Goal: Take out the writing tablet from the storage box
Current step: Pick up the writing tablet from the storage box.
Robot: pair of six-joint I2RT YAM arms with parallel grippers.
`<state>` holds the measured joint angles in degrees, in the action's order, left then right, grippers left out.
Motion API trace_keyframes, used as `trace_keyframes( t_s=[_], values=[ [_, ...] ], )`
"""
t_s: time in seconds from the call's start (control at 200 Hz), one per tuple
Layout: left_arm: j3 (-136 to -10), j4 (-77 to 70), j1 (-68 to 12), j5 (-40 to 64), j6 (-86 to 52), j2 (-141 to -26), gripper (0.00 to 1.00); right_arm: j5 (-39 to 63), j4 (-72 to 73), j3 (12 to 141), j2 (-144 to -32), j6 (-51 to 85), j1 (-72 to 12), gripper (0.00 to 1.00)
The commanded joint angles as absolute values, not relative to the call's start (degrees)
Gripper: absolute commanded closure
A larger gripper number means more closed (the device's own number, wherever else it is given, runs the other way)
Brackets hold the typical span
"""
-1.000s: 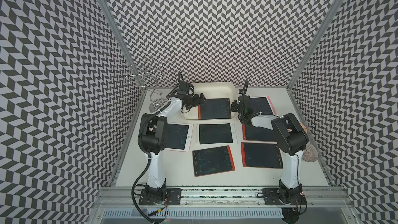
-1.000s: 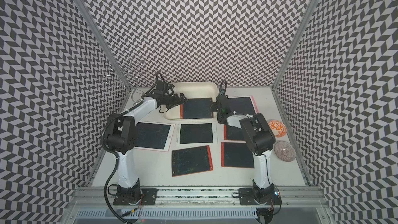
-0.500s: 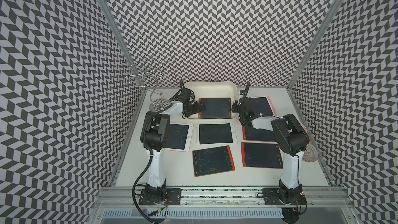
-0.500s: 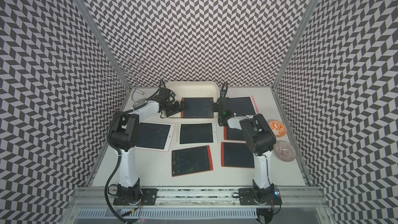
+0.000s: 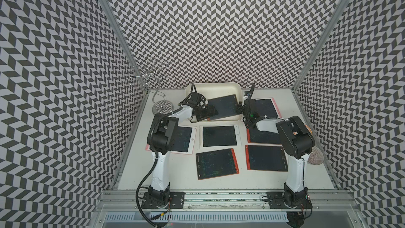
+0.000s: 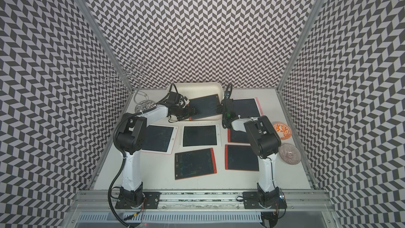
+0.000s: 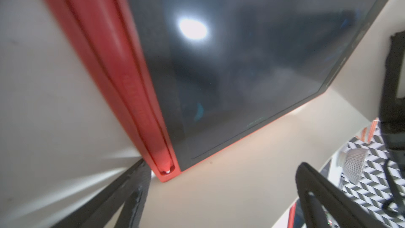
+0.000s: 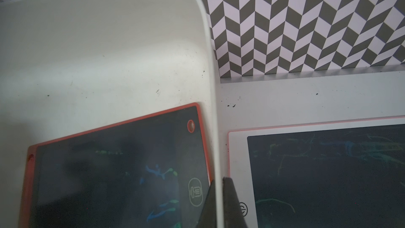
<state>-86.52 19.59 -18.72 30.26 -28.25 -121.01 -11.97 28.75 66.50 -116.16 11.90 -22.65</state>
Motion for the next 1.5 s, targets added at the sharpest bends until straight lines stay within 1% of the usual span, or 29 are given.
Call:
trace_keyframes(
  t_s=[0.0, 0.26, 0.656, 1.082, 1.157, 1.242, 1.372, 1.497],
  values=[
    [-86.0, 14.2, -19.2, 37.5, -31.1, -120.6, 0.01, -10.4, 36.7, 67.5, -112.9, 13.1, -23.3, 1.00],
    [-82.7, 5.6, -18.9, 43.7, -36.7, -118.6, 0.01, -10.2, 36.2, 67.7, -113.3, 13.7, -23.4, 1.00],
    [-79.4, -1.9, -18.2, 47.8, -41.7, -115.9, 0.01, -10.5, 35.7, 67.9, -113.5, 13.6, -23.4, 1.00],
    [-77.9, -3.2, -17.1, 48.8, -42.9, -114.6, 0.01, -10.8, 35.0, 68.4, -113.9, 13.7, -23.4, 1.00],
    [-78.0, -1.9, -16.5, 48.0, -42.1, -114.3, 0.03, -11.1, 34.8, 68.4, -113.9, 13.6, -23.4, 1.00],
    [-78.1, -0.1, -15.7, 46.4, -41.0, -114.0, 0.07, -11.4, 34.6, 68.4, -113.9, 13.7, -23.4, 1.00],
    [-78.1, 2.4, -14.9, 43.2, -39.5, -113.4, 0.23, -11.9, 34.2, 68.5, -113.8, 14.2, -23.4, 1.00],
    [-78.3, 3.4, -14.7, 42.2, -38.8, -113.3, 0.38, -12.5, 32.6, 69.3, -114.0, 14.6, -23.4, 1.00]
  ],
)
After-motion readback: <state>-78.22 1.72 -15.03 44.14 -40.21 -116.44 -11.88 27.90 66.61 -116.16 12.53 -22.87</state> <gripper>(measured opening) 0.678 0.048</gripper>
